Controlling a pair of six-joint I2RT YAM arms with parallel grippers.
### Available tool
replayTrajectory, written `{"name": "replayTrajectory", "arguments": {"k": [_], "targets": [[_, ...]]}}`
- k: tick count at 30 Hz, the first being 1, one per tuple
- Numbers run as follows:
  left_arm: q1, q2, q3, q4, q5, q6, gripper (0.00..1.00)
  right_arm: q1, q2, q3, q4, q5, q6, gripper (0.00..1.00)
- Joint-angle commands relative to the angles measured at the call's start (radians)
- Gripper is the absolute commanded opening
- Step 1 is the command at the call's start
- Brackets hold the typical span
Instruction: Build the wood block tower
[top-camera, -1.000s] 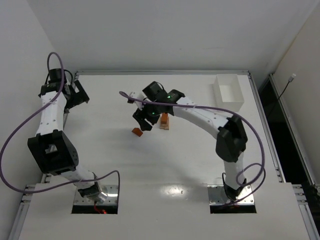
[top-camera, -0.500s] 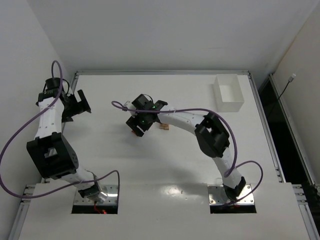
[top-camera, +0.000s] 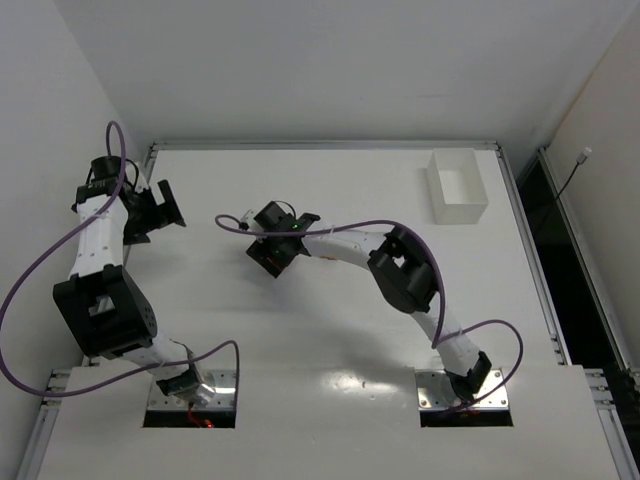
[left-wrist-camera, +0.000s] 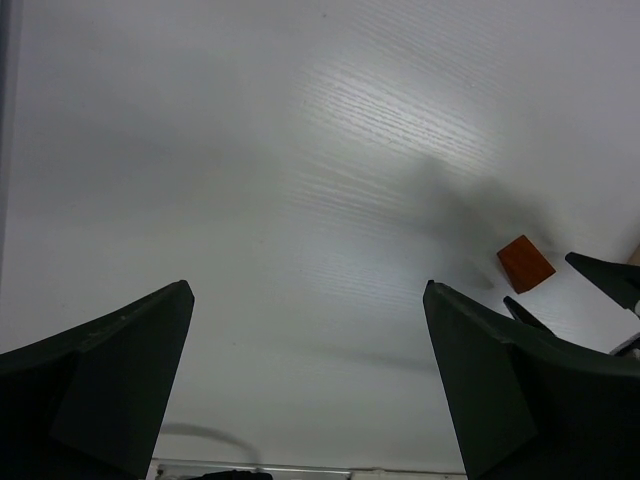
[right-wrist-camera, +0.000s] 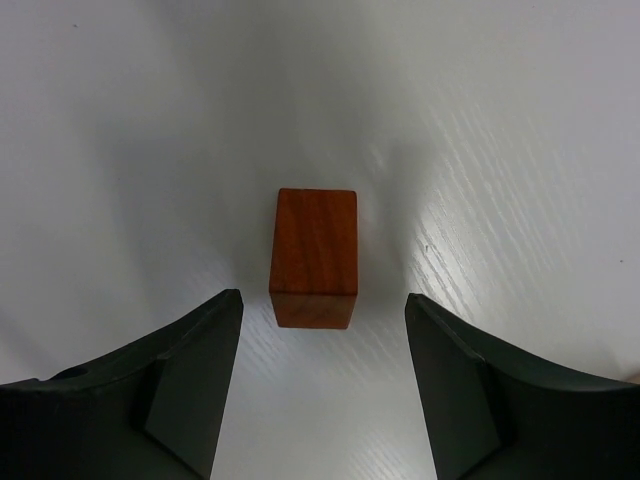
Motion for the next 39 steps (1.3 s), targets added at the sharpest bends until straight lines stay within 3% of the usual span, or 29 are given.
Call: {"name": "replayTrajectory", "arguments": {"k": [1, 11, 14, 18, 21, 25, 30, 35, 39], "targets": [[0.01, -0.009, 0.035, 0.002, 0.026, 0.014, 1.0, 0.009, 0.024, 0.063, 0.044, 0.018, 0.007, 0.64], [0.03, 0.009, 0.026, 0.002, 0.036, -0.008, 1.0, 0.009, 0.056, 0.112, 0.035, -0.002, -0.002, 0.59], [0.03, 0.018, 0.026, 0.011, 0.036, -0.008, 1.0, 0.009, 0.056, 0.112, 0.035, -0.011, -0.002, 0.52], [0.03, 0.049, 0.035, 0.011, 0.036, -0.017, 1.0, 0.009, 0.035, 0.083, 0.025, -0.011, -0.002, 0.32], [0.03, 0.058, 0.055, 0.011, 0.036, -0.017, 1.0, 0.009, 0.009, 0.052, 0.025, -0.011, -0.002, 0.25], [0.03, 0.067, 0.064, 0.011, 0.057, -0.017, 1.0, 0.009, -0.034, 0.034, 0.007, 0.0, -0.002, 0.0], [0.009, 0.015, 0.033, 0.055, -0.032, -0.074, 1.0, 0.009, -0.175, 0.034, -0.028, 0.075, 0.066, 0.0], [-0.076, -0.135, -0.095, 0.147, -0.215, -0.161, 1.0, 0.009, -0.356, 0.057, -0.115, 0.274, 0.267, 0.0], [-0.163, -0.198, -0.118, 0.192, -0.256, -0.161, 1.0, -0.01, -0.445, 0.048, -0.203, 0.42, 0.42, 0.0]]}}
